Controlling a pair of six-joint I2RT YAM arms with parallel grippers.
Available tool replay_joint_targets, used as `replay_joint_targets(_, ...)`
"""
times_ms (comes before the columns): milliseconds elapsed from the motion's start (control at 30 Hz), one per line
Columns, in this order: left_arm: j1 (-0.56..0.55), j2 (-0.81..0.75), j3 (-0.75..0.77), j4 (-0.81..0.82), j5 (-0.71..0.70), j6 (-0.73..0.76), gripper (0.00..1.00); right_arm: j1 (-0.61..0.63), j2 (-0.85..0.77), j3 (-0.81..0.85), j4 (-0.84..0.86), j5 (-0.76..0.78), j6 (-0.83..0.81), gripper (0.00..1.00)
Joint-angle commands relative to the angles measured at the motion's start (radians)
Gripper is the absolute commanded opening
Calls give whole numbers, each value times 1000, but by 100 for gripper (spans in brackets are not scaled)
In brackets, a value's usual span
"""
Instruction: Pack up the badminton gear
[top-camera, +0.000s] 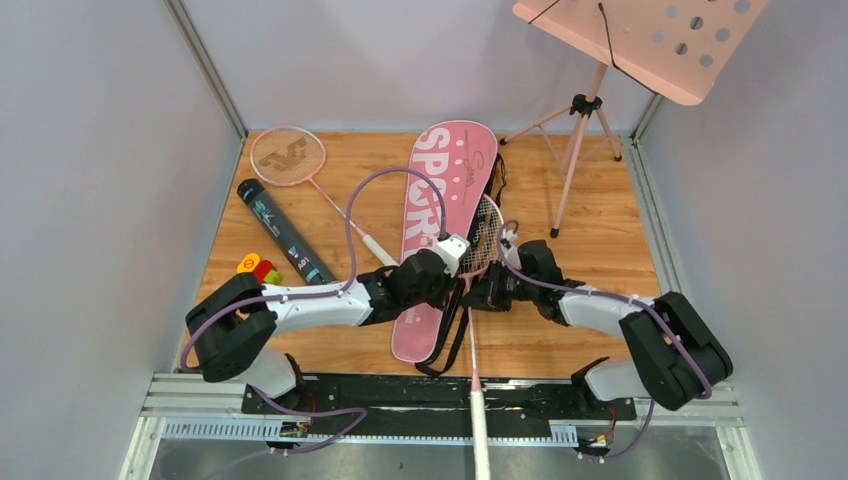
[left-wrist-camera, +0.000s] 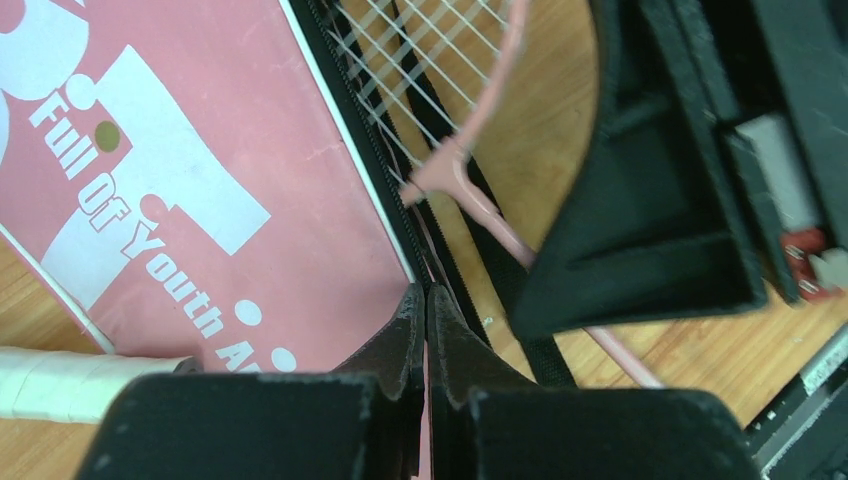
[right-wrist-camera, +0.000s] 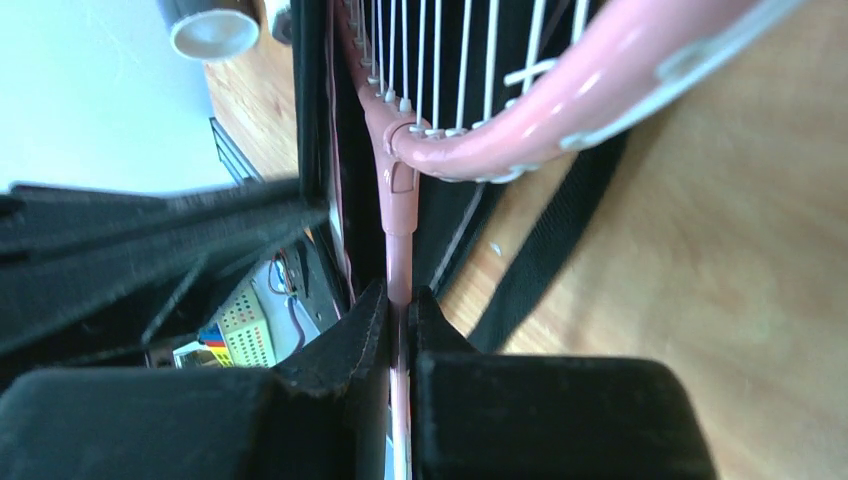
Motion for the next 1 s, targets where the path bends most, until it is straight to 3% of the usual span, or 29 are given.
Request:
replay_joint_targets(0,-5,-75,-28,99,41,0,0,-16,72,107,200,-32,-19,0)
replay_joint_targets(267,-6,-134,-79,131,61,-90,0,-57,250,246,318,3,32,0)
replay_joint_targets(633,-6,-219,-155,170,73,-200,0,-105,436,406,357,18,50,0)
replay_joint_targets(967,-5,-258,-176,173,94,-201,0,-127,559,506,375,-12,43,0)
